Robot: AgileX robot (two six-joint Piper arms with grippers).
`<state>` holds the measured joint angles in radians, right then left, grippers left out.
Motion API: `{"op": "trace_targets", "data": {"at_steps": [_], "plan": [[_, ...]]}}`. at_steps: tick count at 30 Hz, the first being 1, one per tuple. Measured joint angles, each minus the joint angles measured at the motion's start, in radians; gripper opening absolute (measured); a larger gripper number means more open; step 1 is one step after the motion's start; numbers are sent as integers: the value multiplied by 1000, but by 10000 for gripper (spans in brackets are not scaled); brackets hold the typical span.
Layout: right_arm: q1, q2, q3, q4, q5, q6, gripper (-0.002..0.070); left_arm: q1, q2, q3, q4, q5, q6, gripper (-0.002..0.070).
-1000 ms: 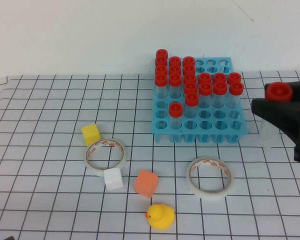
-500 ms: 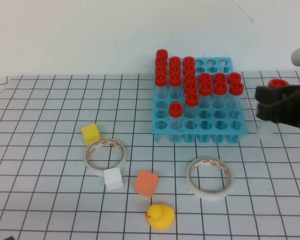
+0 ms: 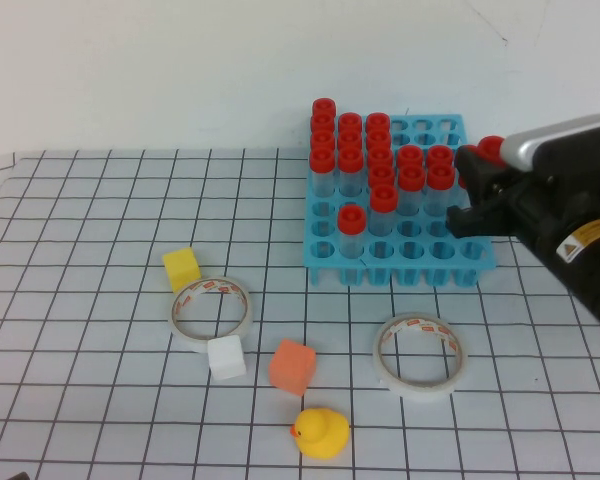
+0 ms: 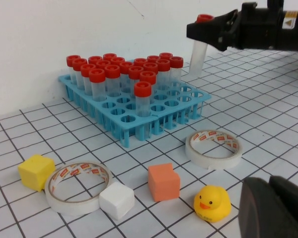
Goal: Place the test tubes
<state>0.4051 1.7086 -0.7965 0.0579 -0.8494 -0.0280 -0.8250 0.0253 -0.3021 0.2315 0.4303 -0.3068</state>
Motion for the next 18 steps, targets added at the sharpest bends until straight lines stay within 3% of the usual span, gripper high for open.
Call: {"op": "trace_targets", "data": {"at_steps": [5, 18], "plan": [[-11, 92, -6, 50, -112, -7, 270, 0, 0, 0, 0, 0, 7, -1], [-22, 142, -75, 91, -85, -7, 269, 0, 0, 0, 0, 2, 7, -1]]}}
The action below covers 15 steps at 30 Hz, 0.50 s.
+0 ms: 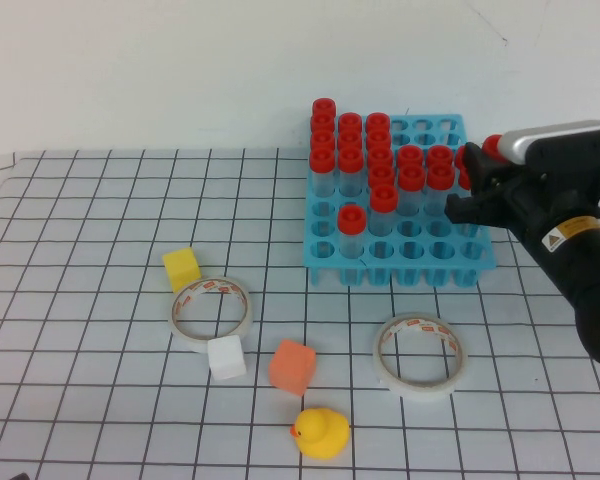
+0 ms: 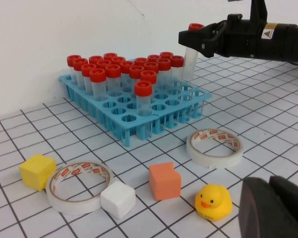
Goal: Place the test tubes
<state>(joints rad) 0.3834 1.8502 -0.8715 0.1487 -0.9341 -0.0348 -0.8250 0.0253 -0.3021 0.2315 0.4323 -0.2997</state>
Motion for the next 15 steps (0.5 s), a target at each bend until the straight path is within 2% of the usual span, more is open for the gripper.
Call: {"op": "trace_targets", "data": {"at_steps": [9, 15], "plan": [[0, 2, -19, -37, 109, 0, 269, 0, 0, 0, 0, 13, 2, -1], [0, 14, -28, -37, 115, -4, 269, 0, 0, 0, 0, 13, 2, -1]]}}
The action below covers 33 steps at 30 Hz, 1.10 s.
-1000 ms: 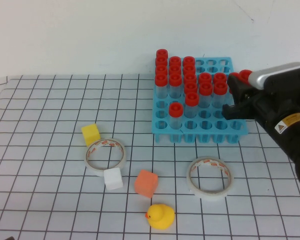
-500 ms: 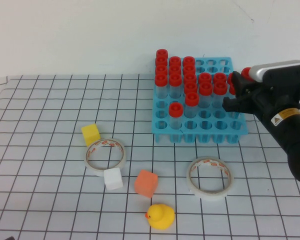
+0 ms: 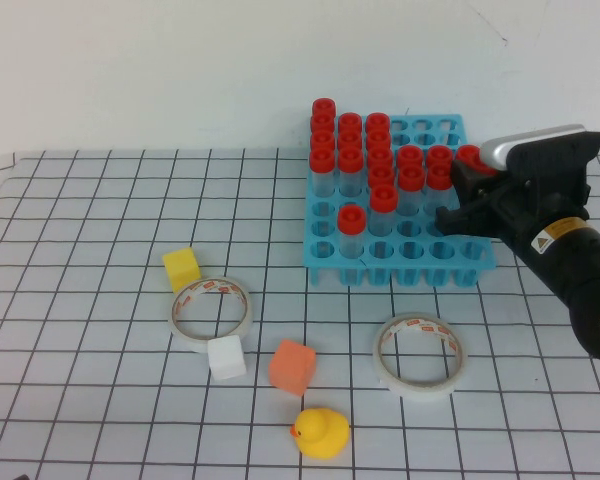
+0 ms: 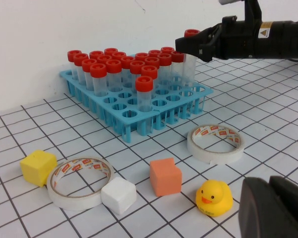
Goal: Place the test tubes
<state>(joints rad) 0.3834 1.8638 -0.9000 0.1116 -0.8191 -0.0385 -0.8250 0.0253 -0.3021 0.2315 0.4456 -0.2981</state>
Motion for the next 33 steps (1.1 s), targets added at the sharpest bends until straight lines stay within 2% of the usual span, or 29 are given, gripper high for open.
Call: {"op": "trace_targets", "data": {"at_steps": [9, 15, 33], "plan": [[0, 47, -30, 19, -42, -3, 269, 0, 0, 0, 0, 0, 0, -1], [0, 57, -30, 58, -65, -66, 268, 0, 0, 0, 0, 2, 0, -1], [0, 37, 3, 99, -8, -51, 268, 0, 0, 0, 0, 5, 14, -1]]}}
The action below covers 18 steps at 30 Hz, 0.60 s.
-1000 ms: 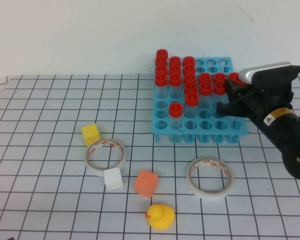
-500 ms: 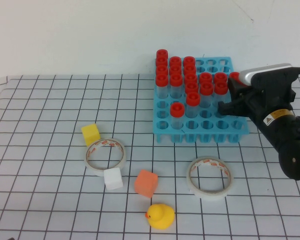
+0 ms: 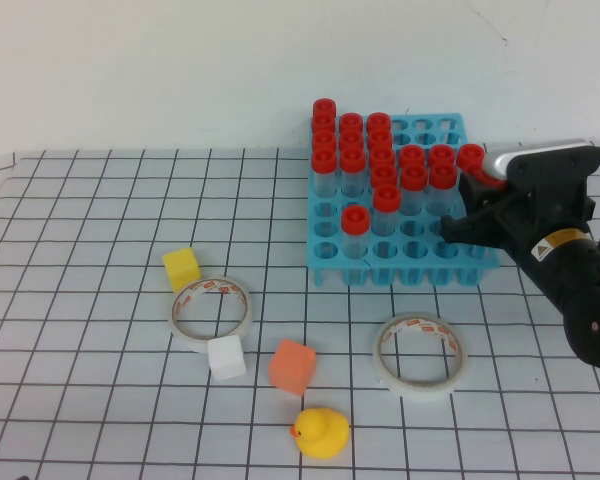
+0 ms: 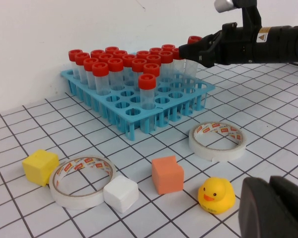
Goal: Place the test tubes
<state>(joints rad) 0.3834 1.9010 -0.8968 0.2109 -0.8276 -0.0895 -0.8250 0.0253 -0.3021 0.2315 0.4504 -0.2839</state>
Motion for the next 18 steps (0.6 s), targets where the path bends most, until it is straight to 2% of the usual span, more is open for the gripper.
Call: {"op": "trace_targets", "data": {"at_steps": [10, 12, 15, 18], "plan": [[0, 0, 1, -11, 4, 2, 274, 0, 0, 0, 0, 2, 0, -1], [0, 0, 1, -13, 5, 5, 316, 0, 0, 0, 0, 2, 0, -1], [0, 0, 1, -13, 7, 23, 426, 0, 0, 0, 0, 2, 0, -1], [0, -2, 2, -13, 9, 33, 470, 0, 0, 0, 0, 2, 0, -1]]}}
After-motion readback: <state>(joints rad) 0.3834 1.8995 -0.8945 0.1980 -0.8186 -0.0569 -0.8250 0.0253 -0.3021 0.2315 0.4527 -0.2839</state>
